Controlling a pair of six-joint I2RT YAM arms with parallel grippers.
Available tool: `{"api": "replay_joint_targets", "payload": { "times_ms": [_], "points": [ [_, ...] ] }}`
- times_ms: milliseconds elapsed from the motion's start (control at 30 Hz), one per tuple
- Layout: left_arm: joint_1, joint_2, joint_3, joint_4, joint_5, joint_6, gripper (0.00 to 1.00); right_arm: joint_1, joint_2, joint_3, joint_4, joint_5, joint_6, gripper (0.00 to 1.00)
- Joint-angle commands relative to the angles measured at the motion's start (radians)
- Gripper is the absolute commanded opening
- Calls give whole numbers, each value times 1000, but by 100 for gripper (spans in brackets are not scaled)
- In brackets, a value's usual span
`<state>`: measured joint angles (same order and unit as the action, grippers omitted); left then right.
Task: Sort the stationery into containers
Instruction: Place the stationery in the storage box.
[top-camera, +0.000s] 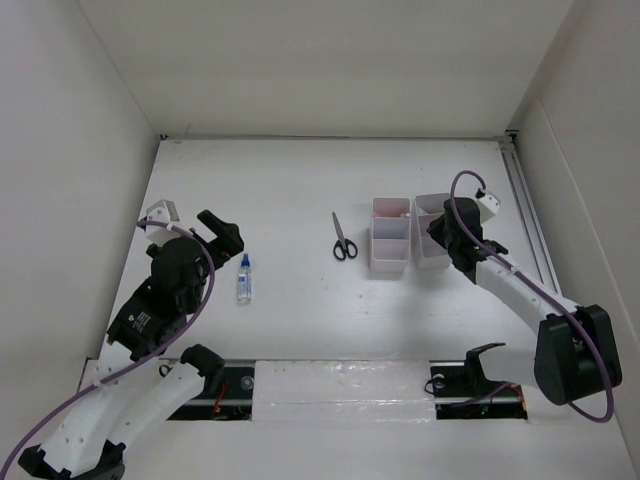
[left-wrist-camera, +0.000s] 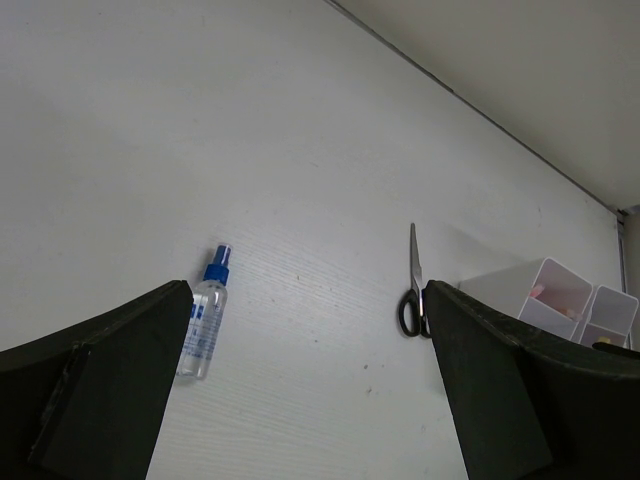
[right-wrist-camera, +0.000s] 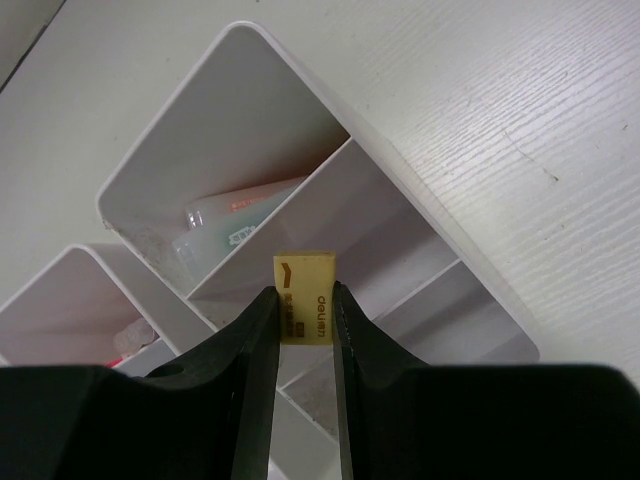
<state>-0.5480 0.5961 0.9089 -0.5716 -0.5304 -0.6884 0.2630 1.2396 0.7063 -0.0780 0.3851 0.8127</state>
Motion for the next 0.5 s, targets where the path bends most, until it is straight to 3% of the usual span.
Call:
{"api": "replay_joint_targets", "payload": {
  "times_ms": [0, 67, 200, 267, 467],
  "points": [
    [-1, -7, -7, 36, 3, 13, 100, 8, 3, 28, 60, 18, 13, 2],
    [-1, -7, -7, 36, 3, 13, 100, 18, 3, 28, 60, 18, 13, 3],
    [-1, -7, -7, 36, 3, 13, 100, 18, 3, 19, 60, 18, 3, 15],
    [-1, -7, -7, 36, 3, 13, 100, 18, 3, 19, 60, 18, 3, 27],
    [-1, -7, -7, 36, 3, 13, 100, 27, 3, 19, 60, 18, -6, 39]
  ]
}}
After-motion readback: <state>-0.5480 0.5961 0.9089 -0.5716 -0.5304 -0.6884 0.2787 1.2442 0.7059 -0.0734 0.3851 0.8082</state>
